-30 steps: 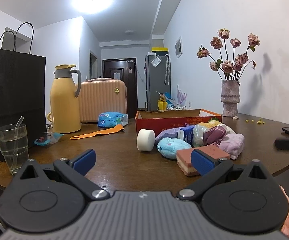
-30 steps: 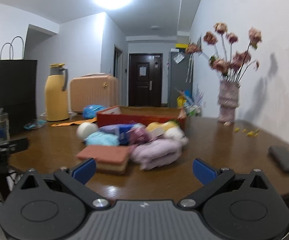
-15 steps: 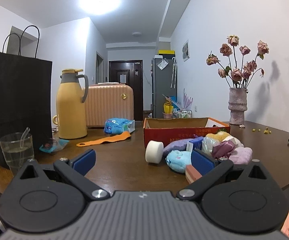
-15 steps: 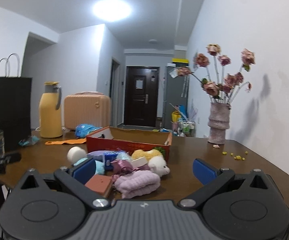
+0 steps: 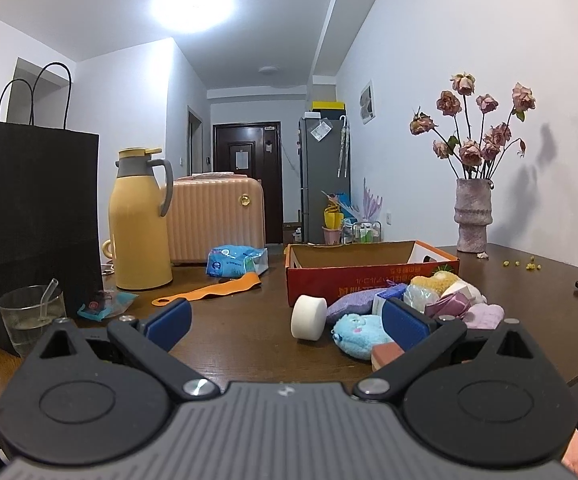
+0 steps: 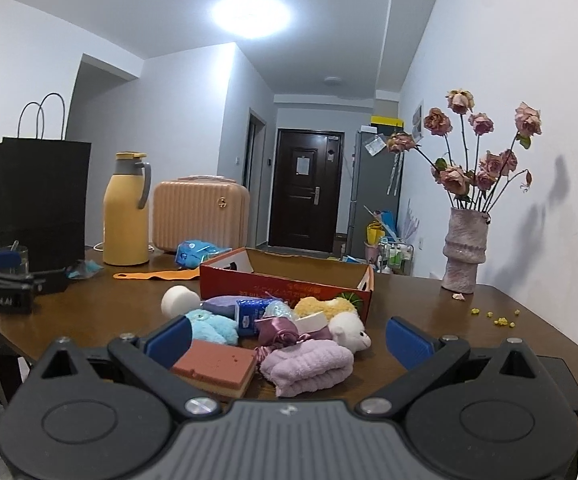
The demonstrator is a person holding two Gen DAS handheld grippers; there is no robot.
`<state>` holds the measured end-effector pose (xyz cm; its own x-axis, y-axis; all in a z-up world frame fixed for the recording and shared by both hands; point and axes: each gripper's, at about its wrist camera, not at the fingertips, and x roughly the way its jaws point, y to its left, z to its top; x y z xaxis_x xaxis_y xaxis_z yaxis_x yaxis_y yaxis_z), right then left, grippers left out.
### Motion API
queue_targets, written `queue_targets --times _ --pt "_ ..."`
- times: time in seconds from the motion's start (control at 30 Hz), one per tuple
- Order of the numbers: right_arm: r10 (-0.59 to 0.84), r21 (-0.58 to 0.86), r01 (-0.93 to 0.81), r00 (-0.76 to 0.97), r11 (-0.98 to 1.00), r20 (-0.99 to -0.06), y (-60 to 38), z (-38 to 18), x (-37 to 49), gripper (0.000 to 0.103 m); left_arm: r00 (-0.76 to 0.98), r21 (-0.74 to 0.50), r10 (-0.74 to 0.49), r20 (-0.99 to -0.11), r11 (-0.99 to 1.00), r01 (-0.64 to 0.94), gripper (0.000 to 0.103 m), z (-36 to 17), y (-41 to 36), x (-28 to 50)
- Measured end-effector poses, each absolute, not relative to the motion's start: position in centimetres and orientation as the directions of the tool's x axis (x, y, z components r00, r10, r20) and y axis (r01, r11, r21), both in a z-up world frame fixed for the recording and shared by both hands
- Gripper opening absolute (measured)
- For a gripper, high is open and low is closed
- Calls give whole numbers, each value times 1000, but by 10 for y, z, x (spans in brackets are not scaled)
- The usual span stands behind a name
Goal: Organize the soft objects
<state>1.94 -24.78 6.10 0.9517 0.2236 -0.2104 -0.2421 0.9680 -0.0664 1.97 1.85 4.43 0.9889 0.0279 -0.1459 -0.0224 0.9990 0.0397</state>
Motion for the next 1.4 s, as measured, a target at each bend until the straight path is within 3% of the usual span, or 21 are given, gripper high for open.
queue_targets --times 0.47,0.77,0.9,0.97,1.07,1.17,1.23,1.4 --pt "235 -33 -252 937 967 -259 -240 35 23 103 981 31 -10 -196 999 17 103 28 16 25" --pt "265 -9 -280 918 960 -295 -229 16 70 103 941 11 -127 -313 991 137 103 10 9 97" --pt "324 86 -314 879 945 -350 -225 8 107 91 883 -112 -224 -412 974 195 84 6 10 133" --pt "367 152 -333 851 930 -375 -225 5 125 72 847 -160 -270 -459 962 220 73 1 6 150" --pt "418 229 -351 802 908 -427 -223 -1 152 55 798 -219 -323 -509 945 242 60 -7 0 170" --pt "455 293 -352 757 889 -469 -222 -8 172 50 764 -277 -375 -525 924 264 55 -14 -3 181" --pt "484 351 -342 720 871 -498 -223 -13 183 48 732 -336 -439 -520 894 298 28 -15 -1 186" --pt "509 378 -351 692 857 -512 -225 -6 189 38 723 -369 -457 -519 882 293 28 3 1 188"
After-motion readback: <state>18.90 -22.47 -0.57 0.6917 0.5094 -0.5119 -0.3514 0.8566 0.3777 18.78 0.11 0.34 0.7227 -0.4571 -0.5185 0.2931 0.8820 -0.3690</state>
